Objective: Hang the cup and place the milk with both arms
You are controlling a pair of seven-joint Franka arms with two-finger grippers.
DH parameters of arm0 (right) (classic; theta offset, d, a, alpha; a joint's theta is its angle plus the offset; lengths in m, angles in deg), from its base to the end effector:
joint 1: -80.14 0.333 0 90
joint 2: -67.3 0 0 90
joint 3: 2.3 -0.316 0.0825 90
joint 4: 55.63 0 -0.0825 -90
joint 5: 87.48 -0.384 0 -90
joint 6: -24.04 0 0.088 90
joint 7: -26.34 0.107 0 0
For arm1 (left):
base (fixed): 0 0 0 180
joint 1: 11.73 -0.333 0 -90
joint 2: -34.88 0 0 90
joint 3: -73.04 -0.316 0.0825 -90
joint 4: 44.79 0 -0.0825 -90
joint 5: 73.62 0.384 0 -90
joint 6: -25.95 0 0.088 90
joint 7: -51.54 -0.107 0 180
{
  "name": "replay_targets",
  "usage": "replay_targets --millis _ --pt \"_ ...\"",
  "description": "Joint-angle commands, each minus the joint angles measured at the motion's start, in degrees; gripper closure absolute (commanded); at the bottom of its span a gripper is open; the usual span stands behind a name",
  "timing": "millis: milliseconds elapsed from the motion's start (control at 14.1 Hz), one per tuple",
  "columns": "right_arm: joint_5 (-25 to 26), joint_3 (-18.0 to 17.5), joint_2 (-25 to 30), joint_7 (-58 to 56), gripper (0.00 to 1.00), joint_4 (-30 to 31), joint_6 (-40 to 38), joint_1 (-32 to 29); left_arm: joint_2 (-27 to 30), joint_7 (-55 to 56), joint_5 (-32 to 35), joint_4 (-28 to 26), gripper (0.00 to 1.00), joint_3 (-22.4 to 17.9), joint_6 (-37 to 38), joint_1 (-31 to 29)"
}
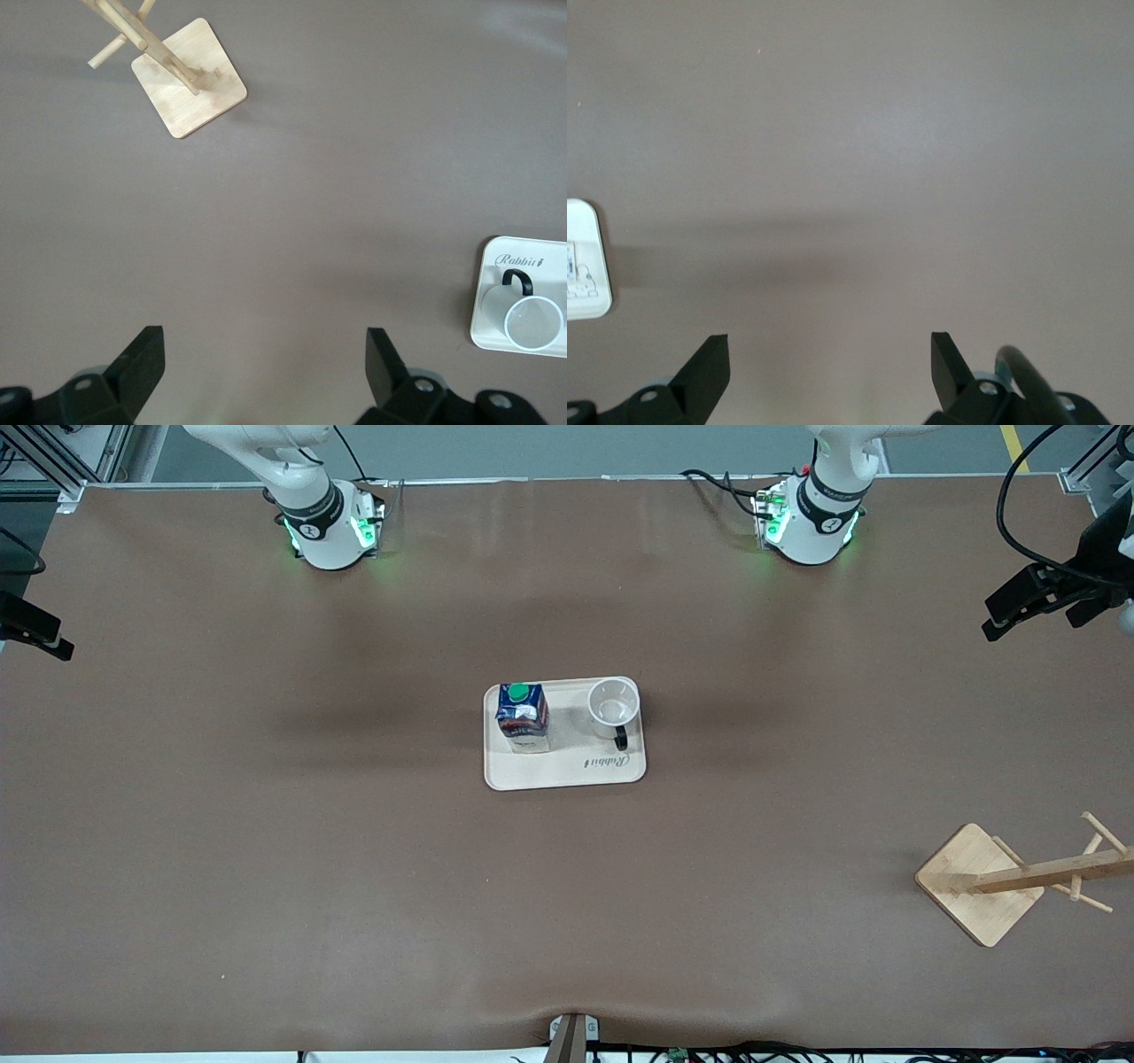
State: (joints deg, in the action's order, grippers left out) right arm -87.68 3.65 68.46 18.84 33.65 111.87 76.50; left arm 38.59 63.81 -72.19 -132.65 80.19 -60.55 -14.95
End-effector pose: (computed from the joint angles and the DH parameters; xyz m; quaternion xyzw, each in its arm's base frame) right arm 0.5370 -0.0910 0.6382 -0.9998 0.0182 0.0021 0.0031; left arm 0.5267 -0.0360 0.6714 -0.9969 -0.0738 -0.0224 0.0134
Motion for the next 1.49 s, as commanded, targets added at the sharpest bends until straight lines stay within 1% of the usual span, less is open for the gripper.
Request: replay_targets --millis 0,355,427,569,711,782,853,924,1066,1209,1280,1351,1422 --pt "0.73 0.11 -0.37 4.23 0.00 -1.04 -0.20 0.56 -0.37 -0.58 0.51 1.64 0.00 0.41 0.98 -0.03" --pt "0.29 0.02 -0.45 3.72 0.00 -0.95 -0.46 0.56 -1.68 -0.32 0.51 1.30 0.00 0.68 1.34 0.50" --pt "0.29 0.02 -0.45 3.71 0.00 -0.95 -0.55 0.56 -1.77 -0.58 0.42 0.25 0.00 1.03 1.68 1.20" --pt "0.20 0.02 -0.63 3.71 0.00 -0.96 -0.73 0.56 -3.00 -0.06 0.86 -2.30 0.00 3.13 0.55 2.69" --pt "0.20 0.11 -0.72 3.63 0.00 -1.22 -0.64 0.30 -3.79 0.12 0.86 -4.32 0.00 5.94 -2.17 2.70" --pt "0.03 0.11 -0.72 3.63 0.00 -1.39 -0.64 0.13 -3.88 0.21 0.86 -6.07 0.00 7.00 -3.22 2.78" --pt "0.02 0.11 -0.72 3.63 0.00 -1.39 -0.64 0.21 -3.71 1.17 0.77 -8.96 0.00 9.18 -5.67 2.61" --pt "0.02 0.11 -0.72 3.63 0.00 -1.39 -0.55 0.39 -3.62 3.53 0.77 -11.86 0.00 11.82 -7.44 2.52" --pt "0.02 0.11 -1.24 3.63 0.00 -1.39 -0.38 0.56 -3.88 12.38 0.77 -16.18 0.00 17.09 -10.77 2.61" --pt "0.02 0.11 -1.33 3.63 0.00 -1.48 -0.38 0.56 -5.98 18.91 0.77 -18.39 0.00 22.10 -14.64 2.61" --pt "-0.06 0.11 -1.33 3.63 0.00 -1.48 -0.29 0.56 -7.82 19.89 0.86 -18.74 0.00 23.60 -15.70 2.78" --pt "-0.06 0.11 -1.42 3.63 0.00 -1.48 -0.29 0.56 -9.32 21.03 0.86 -20.05 0.00 25.10 -18.59 3.39" --pt "-0.06 0.11 -1.42 3.63 0.00 -1.48 -0.29 0.56 -10.72 21.82 0.86 -21.46 0.00 25.46 -22.36 4.53"
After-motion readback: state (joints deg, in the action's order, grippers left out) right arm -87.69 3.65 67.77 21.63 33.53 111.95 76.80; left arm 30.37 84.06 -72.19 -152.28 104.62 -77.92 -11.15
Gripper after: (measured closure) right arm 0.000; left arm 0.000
